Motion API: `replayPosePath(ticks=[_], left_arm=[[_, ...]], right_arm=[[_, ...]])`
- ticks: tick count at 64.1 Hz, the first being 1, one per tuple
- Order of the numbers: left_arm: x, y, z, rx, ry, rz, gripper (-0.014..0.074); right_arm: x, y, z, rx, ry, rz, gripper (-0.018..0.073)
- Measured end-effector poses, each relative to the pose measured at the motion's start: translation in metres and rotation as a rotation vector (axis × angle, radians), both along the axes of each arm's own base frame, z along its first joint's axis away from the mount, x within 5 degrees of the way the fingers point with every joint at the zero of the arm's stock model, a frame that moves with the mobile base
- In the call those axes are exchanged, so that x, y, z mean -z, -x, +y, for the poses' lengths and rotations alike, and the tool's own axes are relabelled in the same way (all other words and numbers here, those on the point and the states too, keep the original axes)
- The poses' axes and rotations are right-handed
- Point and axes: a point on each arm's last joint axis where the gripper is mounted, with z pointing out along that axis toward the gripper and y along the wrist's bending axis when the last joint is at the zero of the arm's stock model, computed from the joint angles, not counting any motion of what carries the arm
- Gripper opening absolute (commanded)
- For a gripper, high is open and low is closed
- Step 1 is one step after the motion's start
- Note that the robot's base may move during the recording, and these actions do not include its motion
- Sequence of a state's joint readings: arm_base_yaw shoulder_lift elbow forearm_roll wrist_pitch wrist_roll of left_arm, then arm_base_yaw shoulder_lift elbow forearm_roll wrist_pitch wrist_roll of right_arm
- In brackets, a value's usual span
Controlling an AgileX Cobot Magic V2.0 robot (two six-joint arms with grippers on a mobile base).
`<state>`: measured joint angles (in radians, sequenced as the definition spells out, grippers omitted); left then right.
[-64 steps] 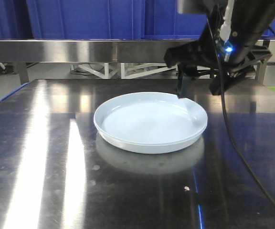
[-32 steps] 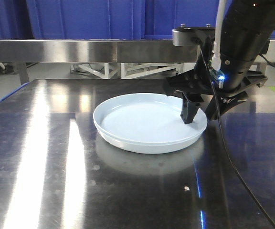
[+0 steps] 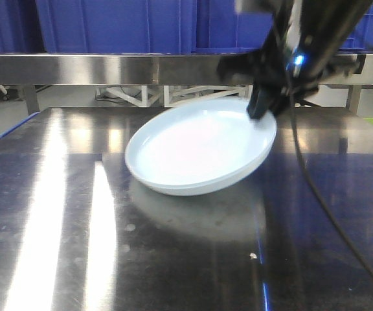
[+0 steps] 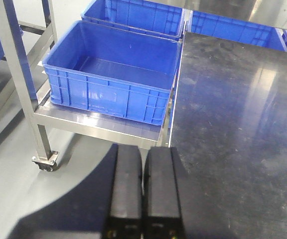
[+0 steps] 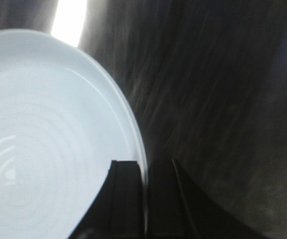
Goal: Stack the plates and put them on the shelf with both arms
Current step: 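Grip the rim of the stacked plates with the right gripper and lift, then drive the base away from the table holding the plates in the right gripper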
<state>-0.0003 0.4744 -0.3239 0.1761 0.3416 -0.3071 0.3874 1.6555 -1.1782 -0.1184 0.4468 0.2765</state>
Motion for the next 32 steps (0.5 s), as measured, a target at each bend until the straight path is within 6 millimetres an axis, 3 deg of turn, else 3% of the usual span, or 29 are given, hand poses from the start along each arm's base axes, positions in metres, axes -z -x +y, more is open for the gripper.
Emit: replayPosePath(ticks=[9,17,24,32], left_arm=[[0.0,0.0,0.0,0.0,0.0,0.0,0.0083],[0.0,0.0,0.0,0.0,0.0,0.0,0.0083],[0.0,0.0,0.0,0.0,0.0,0.0,0.0083],[0.0,0.0,0.0,0.0,0.0,0.0,0.0083]], right_arm=[[-0.039,0.013,-0.028,0.051,-0.039,-0.138,0.005],[-0.065,0.04,-0.064,0.127,-0.072,-0.265,0.005],[-0.074,0.074,-0.094,0.199,-0.083,-0.347,0.005],[-0.069,0.12,-0.12,0.276,-0.079,-0.405,0.0049]])
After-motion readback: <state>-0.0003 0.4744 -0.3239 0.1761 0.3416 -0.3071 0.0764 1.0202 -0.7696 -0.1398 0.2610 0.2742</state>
